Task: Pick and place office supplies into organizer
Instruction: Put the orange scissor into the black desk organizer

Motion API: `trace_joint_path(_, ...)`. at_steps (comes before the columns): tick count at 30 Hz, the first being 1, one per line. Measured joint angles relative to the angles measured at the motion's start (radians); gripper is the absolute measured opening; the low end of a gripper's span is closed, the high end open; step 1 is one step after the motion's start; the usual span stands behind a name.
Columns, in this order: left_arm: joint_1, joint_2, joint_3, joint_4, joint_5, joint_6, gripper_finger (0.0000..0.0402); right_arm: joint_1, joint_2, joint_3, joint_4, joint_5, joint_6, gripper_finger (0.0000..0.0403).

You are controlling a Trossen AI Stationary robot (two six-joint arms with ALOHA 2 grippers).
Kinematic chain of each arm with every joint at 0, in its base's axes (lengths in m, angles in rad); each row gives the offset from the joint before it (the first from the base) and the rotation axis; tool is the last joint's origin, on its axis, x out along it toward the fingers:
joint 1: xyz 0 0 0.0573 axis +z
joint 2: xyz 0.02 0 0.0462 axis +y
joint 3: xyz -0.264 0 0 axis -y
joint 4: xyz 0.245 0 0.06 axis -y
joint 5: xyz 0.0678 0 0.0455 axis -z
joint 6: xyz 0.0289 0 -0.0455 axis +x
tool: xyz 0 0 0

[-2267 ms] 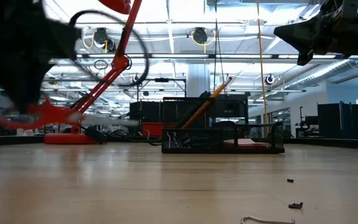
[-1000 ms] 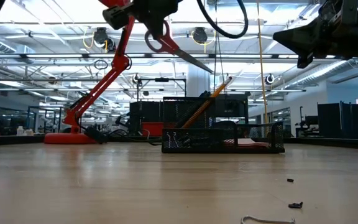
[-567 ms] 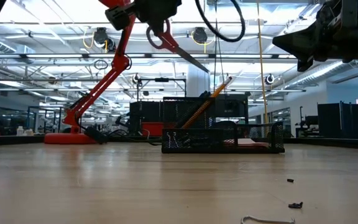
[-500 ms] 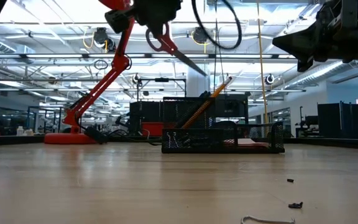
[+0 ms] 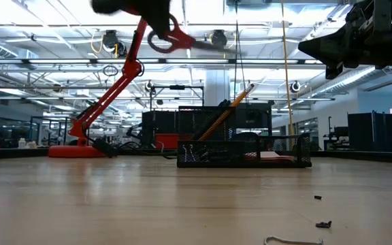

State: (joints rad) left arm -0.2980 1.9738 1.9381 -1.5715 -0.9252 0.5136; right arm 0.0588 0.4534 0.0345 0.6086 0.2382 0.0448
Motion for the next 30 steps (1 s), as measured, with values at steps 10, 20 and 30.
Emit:
trace_joint_path(10,-0.222,-0.023,0.000,0.018,0.533,-0.667,0.0018,0.000,0.000,0.000,0.023,0.000,-0.003,0.0004)
trace_joint_path(20,-0.278,-0.020,-0.113,0.114,0.749,-1.278,0.0016,0.000,0.000,0.000,0.053,-0.003,-0.003,0.0004)
trace_joint_path(30,-0.277,-0.020,-0.309,0.276,0.871,-1.133,0.0013,0.001,0.000,0.000,0.003,-0.008,0.023,0.0004)
